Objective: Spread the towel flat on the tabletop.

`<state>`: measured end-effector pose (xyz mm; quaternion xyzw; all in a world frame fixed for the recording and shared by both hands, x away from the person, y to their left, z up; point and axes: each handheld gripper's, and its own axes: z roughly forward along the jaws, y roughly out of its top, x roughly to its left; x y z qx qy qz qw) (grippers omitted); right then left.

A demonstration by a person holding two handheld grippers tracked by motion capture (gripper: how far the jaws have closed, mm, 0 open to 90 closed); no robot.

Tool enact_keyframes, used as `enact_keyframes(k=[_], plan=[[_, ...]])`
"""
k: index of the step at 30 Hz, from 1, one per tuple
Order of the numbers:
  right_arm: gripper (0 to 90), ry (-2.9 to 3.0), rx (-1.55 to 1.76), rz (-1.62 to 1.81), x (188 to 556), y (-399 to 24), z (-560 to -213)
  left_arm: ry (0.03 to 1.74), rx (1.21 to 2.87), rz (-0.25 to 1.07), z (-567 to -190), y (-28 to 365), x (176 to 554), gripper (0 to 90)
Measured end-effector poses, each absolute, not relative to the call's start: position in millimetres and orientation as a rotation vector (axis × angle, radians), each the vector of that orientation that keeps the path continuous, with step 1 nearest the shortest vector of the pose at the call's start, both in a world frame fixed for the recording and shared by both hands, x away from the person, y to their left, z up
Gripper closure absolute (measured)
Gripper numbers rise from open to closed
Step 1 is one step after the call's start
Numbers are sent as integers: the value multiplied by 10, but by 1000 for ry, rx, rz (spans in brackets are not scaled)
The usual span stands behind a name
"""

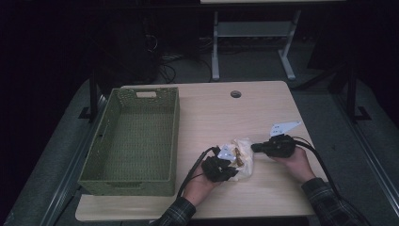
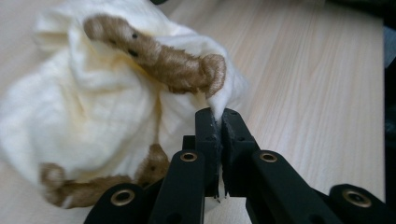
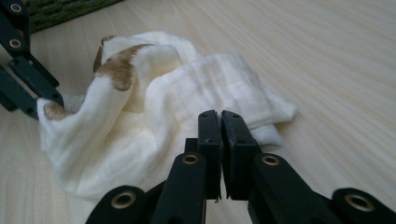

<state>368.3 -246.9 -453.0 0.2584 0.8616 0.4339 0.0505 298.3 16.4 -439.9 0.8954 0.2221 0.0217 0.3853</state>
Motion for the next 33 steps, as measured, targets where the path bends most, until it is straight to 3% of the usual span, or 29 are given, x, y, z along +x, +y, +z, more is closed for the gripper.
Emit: enact_keyframes(k=[21,33], plan=[[882,2494,774,1358,3491,-2909,-4049,639,2067,146,-3827,353,3200,871],[881,2545,894,1263,3696,-2959,-4291,767,2082,129,-4033,293,3608,861]])
